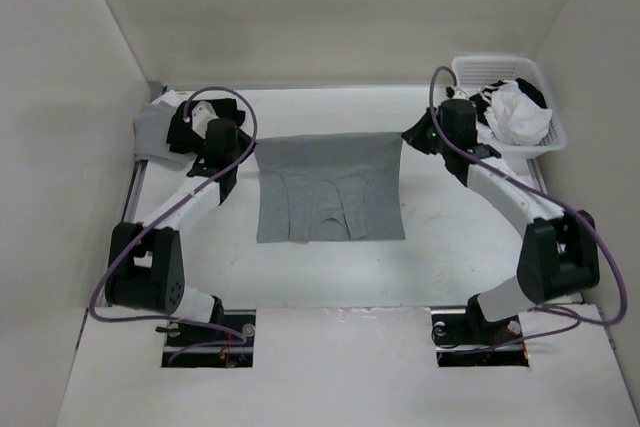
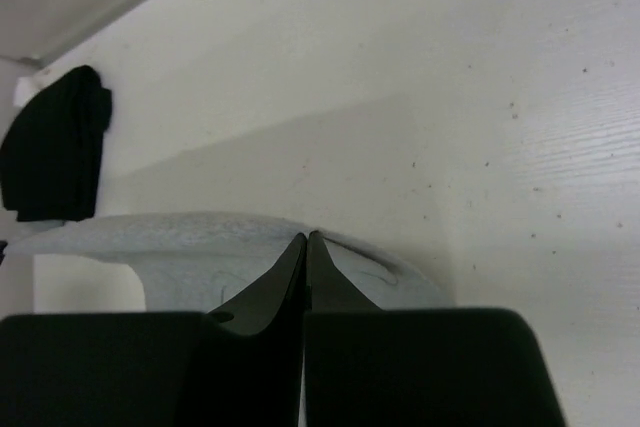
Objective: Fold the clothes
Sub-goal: Fold the tank top
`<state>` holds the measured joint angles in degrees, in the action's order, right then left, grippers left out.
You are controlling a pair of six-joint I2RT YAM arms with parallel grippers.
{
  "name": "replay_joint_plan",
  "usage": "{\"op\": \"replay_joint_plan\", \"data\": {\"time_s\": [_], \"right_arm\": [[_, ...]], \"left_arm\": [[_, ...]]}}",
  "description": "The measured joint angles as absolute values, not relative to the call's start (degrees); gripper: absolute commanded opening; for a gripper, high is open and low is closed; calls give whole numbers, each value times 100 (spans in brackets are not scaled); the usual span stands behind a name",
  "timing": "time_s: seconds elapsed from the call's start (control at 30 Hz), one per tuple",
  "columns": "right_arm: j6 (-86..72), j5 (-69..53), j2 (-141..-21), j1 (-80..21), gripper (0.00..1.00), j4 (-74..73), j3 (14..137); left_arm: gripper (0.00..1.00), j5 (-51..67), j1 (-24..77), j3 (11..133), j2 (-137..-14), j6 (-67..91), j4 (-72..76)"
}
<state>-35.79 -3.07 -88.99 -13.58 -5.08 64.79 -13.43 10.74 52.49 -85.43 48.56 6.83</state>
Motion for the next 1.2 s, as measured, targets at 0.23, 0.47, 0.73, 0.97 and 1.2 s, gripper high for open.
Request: {"op": "replay_joint_plan", "data": {"time_s": [0.23, 0.47, 0.73, 0.97, 1.2], "right_arm": [[-3756, -336, -7172, -1402, 1, -78, 4541], [-3951, -305, -6191, -1575, 1, -128, 3105], [-4375, -106, -5135, -2021, 0, -349, 2152], [-5081, 69, -5019, -2432, 0, -534, 1747], [-5658, 336, -4888, -2545, 5, -711, 1402]], "left_arm": [[0, -1304, 1260, 3562, -6818, 4934, 1100], [0, -1282, 1437, 2303, -5682, 4930, 871], [1, -1260, 1535, 1645, -4652, 4932, 534], [3, -1256, 1745, 989, -4305, 5017, 320], [10, -1243, 1728, 860, -4010, 5085, 51]]}}
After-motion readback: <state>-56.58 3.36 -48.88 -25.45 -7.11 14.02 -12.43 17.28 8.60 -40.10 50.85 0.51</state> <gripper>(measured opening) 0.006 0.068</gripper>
